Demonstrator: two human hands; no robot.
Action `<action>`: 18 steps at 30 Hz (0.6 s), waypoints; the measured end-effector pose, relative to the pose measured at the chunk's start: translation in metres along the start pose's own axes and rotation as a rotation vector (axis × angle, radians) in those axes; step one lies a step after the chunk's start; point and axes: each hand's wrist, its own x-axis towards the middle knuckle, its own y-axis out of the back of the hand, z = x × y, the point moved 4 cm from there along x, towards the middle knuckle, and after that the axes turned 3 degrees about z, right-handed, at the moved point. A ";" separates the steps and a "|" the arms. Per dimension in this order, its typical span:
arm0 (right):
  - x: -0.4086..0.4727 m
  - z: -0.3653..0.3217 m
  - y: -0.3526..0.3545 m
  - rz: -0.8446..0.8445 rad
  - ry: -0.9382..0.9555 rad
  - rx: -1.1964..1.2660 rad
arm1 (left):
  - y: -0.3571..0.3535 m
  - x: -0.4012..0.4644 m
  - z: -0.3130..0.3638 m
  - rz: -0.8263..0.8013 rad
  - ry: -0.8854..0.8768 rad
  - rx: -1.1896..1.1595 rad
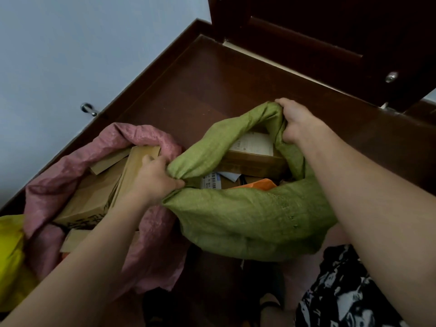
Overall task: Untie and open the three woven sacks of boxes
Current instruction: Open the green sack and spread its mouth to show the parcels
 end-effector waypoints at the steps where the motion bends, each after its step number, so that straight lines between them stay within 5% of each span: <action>1: 0.002 -0.001 0.001 0.000 0.001 0.012 | 0.001 -0.001 -0.009 0.013 0.105 -0.021; 5: 0.005 0.000 0.001 -0.001 -0.010 0.017 | 0.000 -0.014 -0.021 -0.057 0.471 -0.698; 10: 0.009 0.002 0.006 0.050 -0.034 -0.004 | -0.017 -0.022 -0.023 -0.314 0.701 -1.481; 14: 0.015 0.006 0.003 0.116 0.001 -0.049 | -0.033 -0.029 -0.019 -0.341 0.865 -1.608; 18: 0.017 0.000 0.007 0.344 0.279 -0.412 | -0.035 -0.029 -0.006 -0.323 0.739 -1.583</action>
